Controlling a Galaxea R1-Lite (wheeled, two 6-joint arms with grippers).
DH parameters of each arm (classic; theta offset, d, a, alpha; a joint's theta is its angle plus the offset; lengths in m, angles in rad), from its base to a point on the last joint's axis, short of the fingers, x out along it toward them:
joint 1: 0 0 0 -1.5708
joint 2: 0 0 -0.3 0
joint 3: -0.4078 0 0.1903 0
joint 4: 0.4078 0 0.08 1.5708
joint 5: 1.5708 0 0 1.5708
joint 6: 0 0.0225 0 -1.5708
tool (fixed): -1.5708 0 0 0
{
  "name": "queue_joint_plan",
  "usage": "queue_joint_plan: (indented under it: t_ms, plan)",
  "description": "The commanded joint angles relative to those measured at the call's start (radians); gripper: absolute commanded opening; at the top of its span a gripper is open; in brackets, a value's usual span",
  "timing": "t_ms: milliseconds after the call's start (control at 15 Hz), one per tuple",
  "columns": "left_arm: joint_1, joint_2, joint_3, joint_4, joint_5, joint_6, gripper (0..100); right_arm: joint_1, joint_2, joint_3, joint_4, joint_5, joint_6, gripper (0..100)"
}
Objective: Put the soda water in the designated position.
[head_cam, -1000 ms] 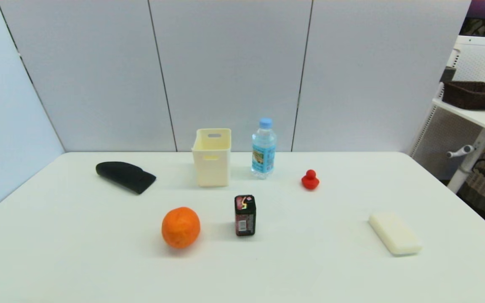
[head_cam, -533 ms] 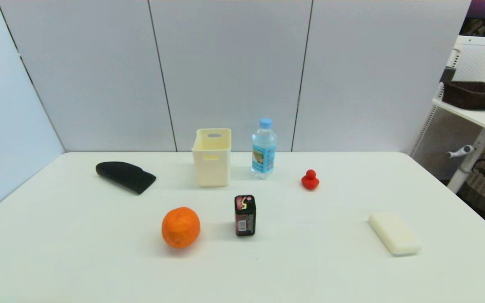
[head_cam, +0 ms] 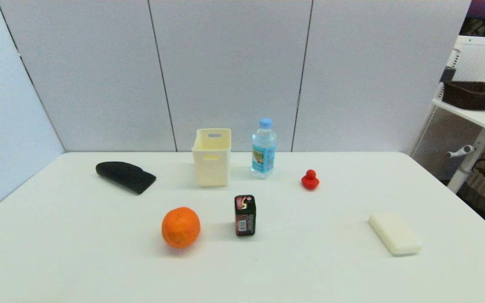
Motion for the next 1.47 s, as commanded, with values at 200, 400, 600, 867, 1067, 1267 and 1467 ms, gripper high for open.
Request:
queue_joint_plan:
  t_ms: [200,400,600,867,1067,1267,1467]
  plan:
    - [0.001,0.002,0.000,0.000,0.003,-0.007,100,0.000,0.001,-0.001,0.000,0.000,-0.001,100]
    - [0.001,0.002,0.004,0.000,0.009,-0.094,100,0.000,0.001,-0.001,0.000,0.000,-0.001,100]
    - [0.001,0.002,0.007,-0.013,0.075,-0.229,100,0.000,0.001,-0.001,0.000,0.000,-0.001,100]
    - [0.001,0.002,0.012,-0.027,0.072,-0.231,100,0.000,-0.002,0.000,0.000,0.000,-0.001,100]
    - [0.001,0.002,0.012,-0.027,0.072,-0.231,100,0.000,0.001,0.000,0.000,0.000,-0.001,100]
    - [0.001,0.002,0.012,-0.027,0.073,-0.231,100,0.000,0.001,0.000,0.000,0.000,-0.001,100]
    - [0.001,0.002,0.012,-0.027,0.073,-0.231,100,0.000,0.001,-0.001,0.000,0.000,-0.001,100]
